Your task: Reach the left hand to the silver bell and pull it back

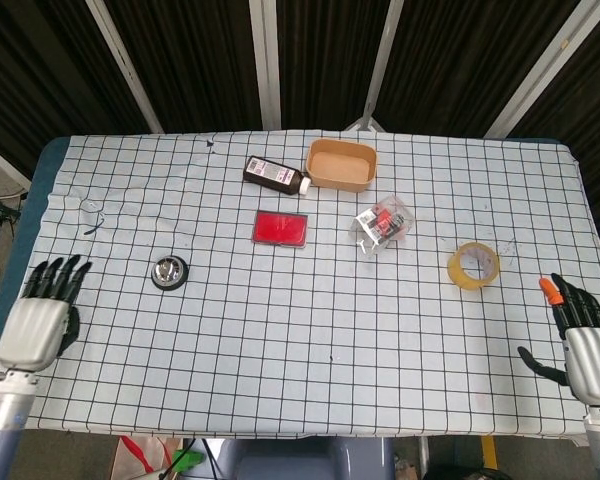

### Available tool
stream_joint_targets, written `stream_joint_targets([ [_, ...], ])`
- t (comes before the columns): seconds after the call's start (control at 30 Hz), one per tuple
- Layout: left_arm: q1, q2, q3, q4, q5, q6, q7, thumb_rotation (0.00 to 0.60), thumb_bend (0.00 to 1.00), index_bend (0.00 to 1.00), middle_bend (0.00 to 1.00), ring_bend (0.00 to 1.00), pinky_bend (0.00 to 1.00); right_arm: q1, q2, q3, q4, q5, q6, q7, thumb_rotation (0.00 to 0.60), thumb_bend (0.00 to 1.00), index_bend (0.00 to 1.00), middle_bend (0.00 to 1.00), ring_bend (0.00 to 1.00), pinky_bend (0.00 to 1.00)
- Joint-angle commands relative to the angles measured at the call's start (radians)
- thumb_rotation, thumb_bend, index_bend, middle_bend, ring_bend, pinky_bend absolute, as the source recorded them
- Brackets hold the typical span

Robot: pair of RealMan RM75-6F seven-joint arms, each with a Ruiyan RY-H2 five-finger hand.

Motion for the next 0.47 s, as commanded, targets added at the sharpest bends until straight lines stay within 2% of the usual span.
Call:
stream_joint_targets([
  [0.03,0.075,0.034,0.039,0.033,0.011,0.074,-0.108,0.600,1.00,0.00,0.02,0.00,0.00,-0.001,0.000,0.000,-0.001,0.000,0.000,-0.001,0.600,0.25,0.03,0.03,0.09,0.10],
  [0.2,0.091,0.050,0.029,0.057,0.010,0.081,-0.168,0.600,1.00,0.00,0.02,0.00,0.00,0.002,-0.001,-0.001,0.001,0.001,-0.005,-0.004,0.600,0.25,0.03,0.03,0.09,0.10],
  [0.47,0.108,0.035,0.017,0.098,0.053,0.106,-0.181,0.600,1.00,0.00,0.02,0.00,0.00,0.011,-0.010,0.001,0.007,0.010,-0.024,-0.016,0.600,0.25,0.03,0.03,0.09,0.10],
])
